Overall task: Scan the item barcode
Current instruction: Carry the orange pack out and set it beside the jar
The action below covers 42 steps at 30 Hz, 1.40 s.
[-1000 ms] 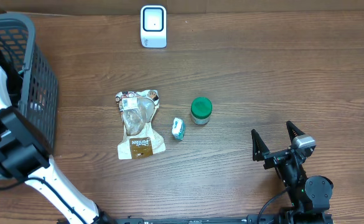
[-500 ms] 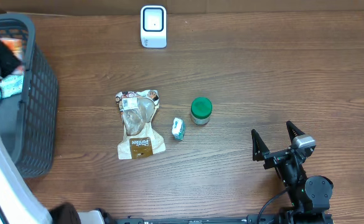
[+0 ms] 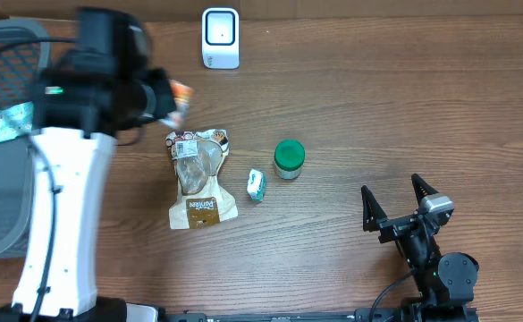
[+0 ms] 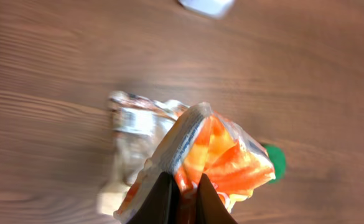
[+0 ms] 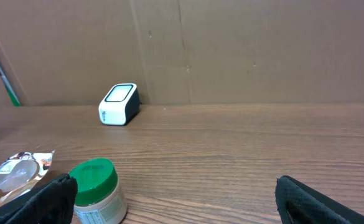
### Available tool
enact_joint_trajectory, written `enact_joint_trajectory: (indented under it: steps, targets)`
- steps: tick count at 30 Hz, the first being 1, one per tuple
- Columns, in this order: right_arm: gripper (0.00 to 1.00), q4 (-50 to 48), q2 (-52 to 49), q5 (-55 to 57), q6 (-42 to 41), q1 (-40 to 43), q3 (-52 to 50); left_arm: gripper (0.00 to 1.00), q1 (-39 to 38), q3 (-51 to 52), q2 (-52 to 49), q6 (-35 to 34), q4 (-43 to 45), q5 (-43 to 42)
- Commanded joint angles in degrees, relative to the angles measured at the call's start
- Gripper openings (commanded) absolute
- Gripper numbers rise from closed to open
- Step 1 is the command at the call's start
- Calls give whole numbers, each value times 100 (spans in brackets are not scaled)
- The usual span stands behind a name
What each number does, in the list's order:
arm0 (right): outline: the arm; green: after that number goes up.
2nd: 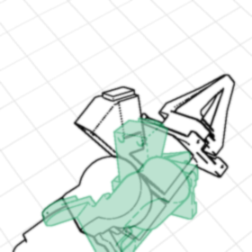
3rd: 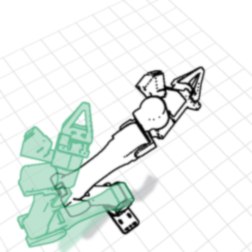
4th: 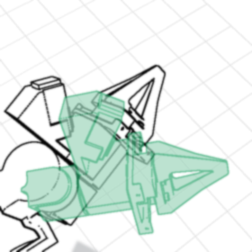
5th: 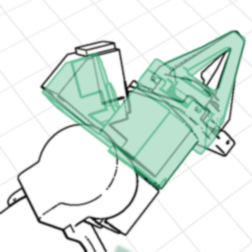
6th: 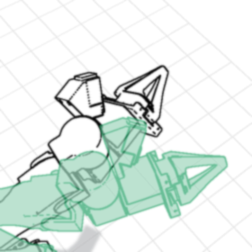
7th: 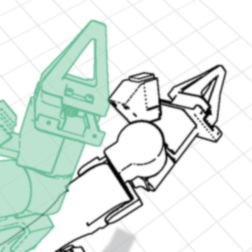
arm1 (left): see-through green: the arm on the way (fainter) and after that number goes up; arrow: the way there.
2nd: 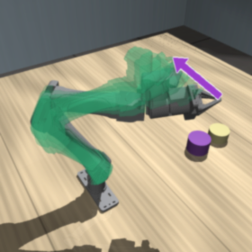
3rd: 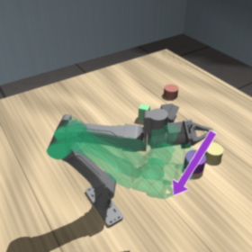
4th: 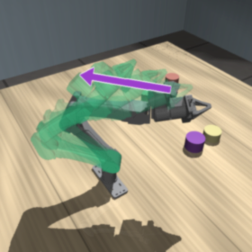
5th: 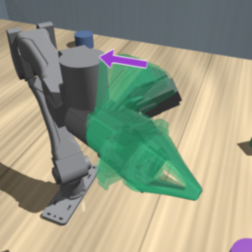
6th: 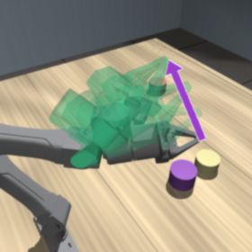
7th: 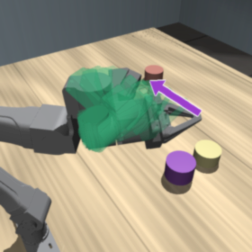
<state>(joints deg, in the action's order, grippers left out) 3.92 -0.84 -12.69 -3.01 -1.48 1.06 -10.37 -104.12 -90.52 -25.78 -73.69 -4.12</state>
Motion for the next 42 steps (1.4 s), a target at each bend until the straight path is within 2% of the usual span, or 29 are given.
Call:
enact_joint_trajectory:
  steps: [1,12,22,33,42]
  targets:
    - [100,-35,68,-4,-17,31,-59,4,-531,713,-13,-516,428,26]
    - [100,-35,68,-4,-17,31,-59,4,-1587,2765,-13,-1493,2253,2]
    - [100,-35,68,-4,-17,31,-59,4,-2046,3515,-13,-1650,2688,9]
    - [100,-35,68,-4,-17,31,-59,4,-2079,4035,-15,-1663,3115,66]
    - [100,-35,68,-4,-17,31,-59,5,-2079,4148,-15,-1644,3187,474]
